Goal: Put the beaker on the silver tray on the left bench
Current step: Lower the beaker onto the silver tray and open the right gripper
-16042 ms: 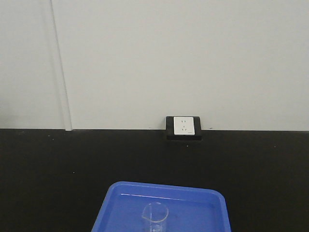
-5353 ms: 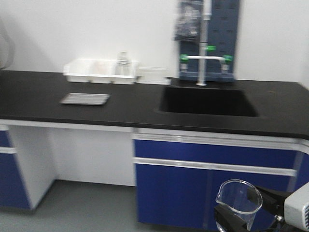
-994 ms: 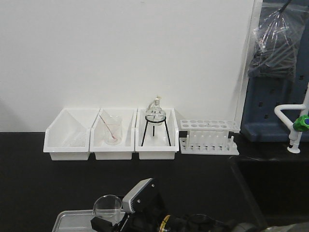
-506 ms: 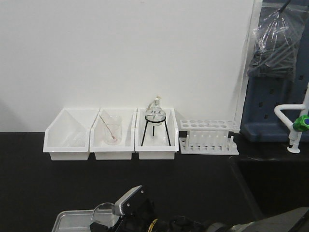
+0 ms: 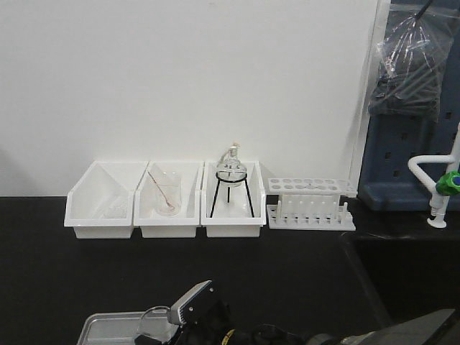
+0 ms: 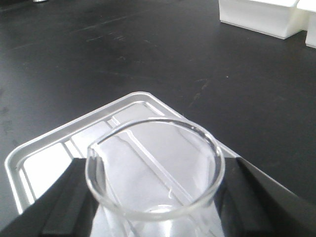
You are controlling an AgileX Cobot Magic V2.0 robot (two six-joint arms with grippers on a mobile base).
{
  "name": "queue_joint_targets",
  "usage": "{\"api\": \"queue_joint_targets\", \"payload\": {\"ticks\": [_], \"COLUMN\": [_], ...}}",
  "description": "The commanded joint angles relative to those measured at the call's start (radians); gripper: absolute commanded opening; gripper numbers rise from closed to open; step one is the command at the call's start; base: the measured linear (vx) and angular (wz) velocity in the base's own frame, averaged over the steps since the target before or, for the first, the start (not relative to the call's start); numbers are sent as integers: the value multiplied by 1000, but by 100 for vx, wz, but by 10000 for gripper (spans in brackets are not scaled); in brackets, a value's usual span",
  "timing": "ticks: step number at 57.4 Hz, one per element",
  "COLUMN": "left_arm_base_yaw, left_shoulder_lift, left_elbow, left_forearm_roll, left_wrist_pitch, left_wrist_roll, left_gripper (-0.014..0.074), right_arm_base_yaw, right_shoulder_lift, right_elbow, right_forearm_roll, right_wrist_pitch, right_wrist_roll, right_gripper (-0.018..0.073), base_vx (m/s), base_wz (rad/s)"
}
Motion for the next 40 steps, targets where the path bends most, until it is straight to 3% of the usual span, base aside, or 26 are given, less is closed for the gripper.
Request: {"api": "queue_joint_targets", "payload": {"ticks": [1,13,40], "left_arm_base_yaw": [-5,-5,-5], "left_shoulder_lift": [-16,-16,-16], "left_elbow": [28,28,28], "left_forearm_roll": [-7,-7,-7], "left_wrist_pitch": [-77,-77,-77], "left_wrist_roll": [-6,-6,-6], "left_gripper": [1,1,1], "right_arm_base_yaw": [-1,-1,-1], "right_shoulder_lift": [-59,-60,-158], "right_elbow": [-29,-29,-29], "right_forearm_roll": [17,18,14], "right_wrist_pitch": [-79,-75,-73], "right_wrist_roll": [-7,-7,-7], "right_gripper": [514,642,625], "base_vx": [0,0,0], "base_wz": [0,0,0]}}
